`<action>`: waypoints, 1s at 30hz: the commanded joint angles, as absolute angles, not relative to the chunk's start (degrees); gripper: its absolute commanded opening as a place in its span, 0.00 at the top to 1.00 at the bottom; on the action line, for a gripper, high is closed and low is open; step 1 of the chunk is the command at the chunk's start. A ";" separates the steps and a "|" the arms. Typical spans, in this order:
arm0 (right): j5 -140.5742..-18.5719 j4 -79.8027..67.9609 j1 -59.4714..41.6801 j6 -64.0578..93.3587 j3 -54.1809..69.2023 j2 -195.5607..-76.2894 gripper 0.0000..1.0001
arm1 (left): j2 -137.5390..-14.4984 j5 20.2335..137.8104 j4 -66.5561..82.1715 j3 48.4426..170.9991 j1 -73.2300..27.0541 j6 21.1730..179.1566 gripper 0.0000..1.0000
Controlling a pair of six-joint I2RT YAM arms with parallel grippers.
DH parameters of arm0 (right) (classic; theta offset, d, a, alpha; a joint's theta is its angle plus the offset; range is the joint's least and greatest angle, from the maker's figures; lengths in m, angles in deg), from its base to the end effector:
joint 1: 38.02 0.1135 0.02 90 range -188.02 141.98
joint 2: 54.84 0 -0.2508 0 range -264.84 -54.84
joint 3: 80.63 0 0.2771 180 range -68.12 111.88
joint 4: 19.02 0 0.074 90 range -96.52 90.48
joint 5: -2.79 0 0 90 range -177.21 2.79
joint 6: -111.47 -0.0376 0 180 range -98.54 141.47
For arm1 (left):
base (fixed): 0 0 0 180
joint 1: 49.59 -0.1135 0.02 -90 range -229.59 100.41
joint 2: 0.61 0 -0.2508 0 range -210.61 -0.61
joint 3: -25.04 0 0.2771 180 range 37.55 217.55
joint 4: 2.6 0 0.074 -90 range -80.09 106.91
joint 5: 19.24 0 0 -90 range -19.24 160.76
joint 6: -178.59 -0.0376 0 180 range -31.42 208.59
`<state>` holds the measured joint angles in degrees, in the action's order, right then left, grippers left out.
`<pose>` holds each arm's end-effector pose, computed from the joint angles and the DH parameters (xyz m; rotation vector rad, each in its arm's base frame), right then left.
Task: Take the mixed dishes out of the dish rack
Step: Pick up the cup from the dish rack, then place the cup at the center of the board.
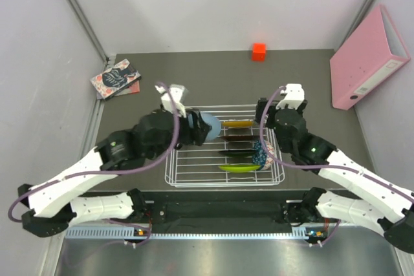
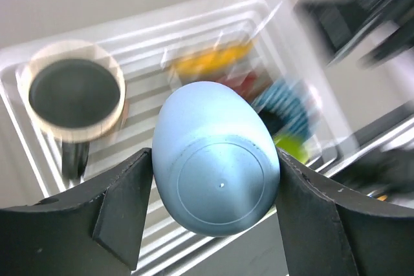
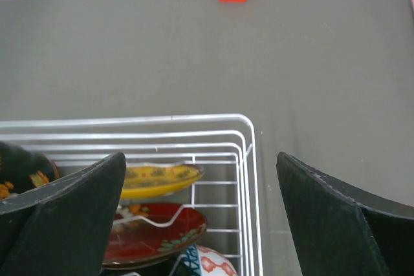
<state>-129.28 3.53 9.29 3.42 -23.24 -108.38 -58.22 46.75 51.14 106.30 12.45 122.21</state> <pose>0.1839 0.1622 0.3011 0.0250 1.8123 0.1111 0.1229 -0.1988 0.3821 0.2641 2.0836 -0.5928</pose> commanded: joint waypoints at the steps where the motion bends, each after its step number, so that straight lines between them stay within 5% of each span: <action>1: -134.77 1.14 9.97 1.17 -19.17 -103.37 0.00 | -55.54 48.06 42.80 109.80 10.54 116.19 1.00; 9: -119.32 -4.50 7.24 0.90 -22.16 -94.23 0.00 | -60.72 89.45 13.30 101.99 -12.91 131.80 1.00; 14: -110.43 -7.92 5.40 -0.76 -24.88 -90.79 0.00 | -66.08 105.53 -20.28 94.52 -17.06 147.19 1.00; 20: -99.26 -13.17 2.32 -4.98 -27.25 -91.14 0.01 | -74.96 110.13 -45.86 92.39 -17.42 158.28 1.00; 30: -92.57 -22.95 1.44 -5.61 -27.70 -93.52 0.03 | -80.24 110.14 -47.85 91.16 -17.42 159.61 1.00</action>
